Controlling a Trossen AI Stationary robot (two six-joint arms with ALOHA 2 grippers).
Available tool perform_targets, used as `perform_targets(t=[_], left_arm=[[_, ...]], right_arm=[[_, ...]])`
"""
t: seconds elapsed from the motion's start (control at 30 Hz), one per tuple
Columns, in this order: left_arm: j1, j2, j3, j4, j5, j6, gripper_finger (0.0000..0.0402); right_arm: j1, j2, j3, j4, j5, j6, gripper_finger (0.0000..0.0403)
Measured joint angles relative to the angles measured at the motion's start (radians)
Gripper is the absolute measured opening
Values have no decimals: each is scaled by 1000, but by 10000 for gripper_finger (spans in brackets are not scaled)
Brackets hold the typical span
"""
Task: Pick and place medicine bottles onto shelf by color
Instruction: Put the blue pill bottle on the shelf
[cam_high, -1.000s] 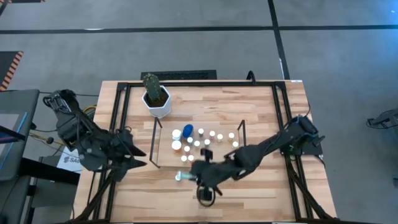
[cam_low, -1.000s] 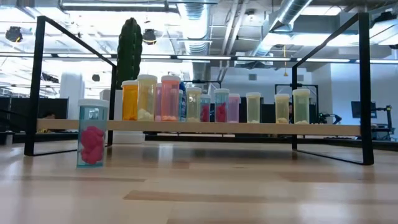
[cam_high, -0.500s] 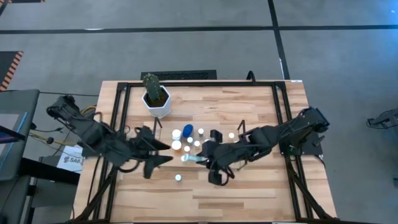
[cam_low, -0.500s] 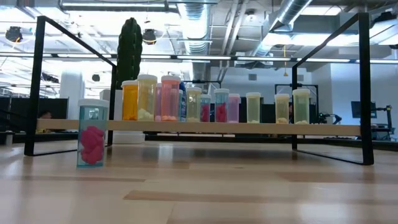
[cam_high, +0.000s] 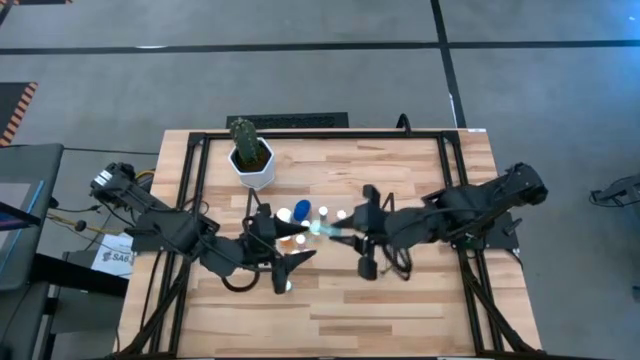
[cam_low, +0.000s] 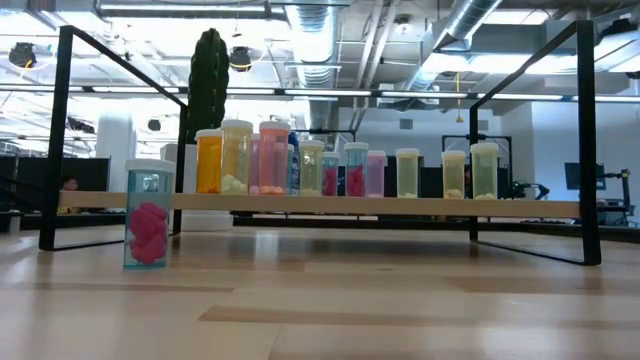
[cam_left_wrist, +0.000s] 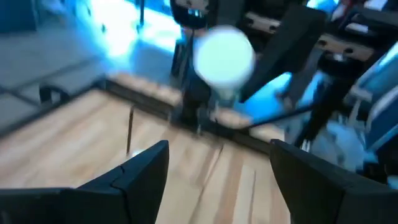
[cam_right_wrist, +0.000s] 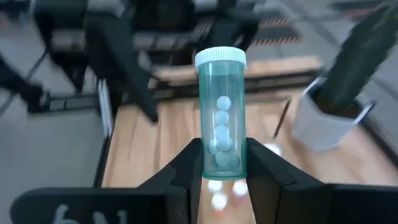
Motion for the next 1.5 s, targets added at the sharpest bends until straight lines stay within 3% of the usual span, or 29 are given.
perform_targets(t=[0.2, 0.5, 0.73, 0.83, 0.93, 1.13, 1.33, 1.5], left_arm=[[10, 52, 0, 290, -213, 238, 263], [16, 66, 0, 578, -199, 509, 263], [13, 63, 0, 784, -48, 705, 263], [12, 63, 0, 829, -42, 759, 263], [12, 63, 0, 842, -7, 771, 263], [11, 63, 0, 874, 175, 774, 263], [16, 63, 5, 882, 251, 770, 263], [23, 63, 5, 881, 238, 761, 261]], right_arm=[[16, -24, 1, 130, 136, -55, 114], [70, -11, 1, 344, 202, -270, 114], [57, -22, 2, 460, 175, -336, 114], [54, -21, 2, 491, 132, -337, 114], [53, -17, 2, 522, 108, -339, 114], [49, -15, 0, 529, 87, -315, 114], [41, -4, 1, 550, 56, -278, 114], [35, 10, 1, 585, 48, -277, 114]])
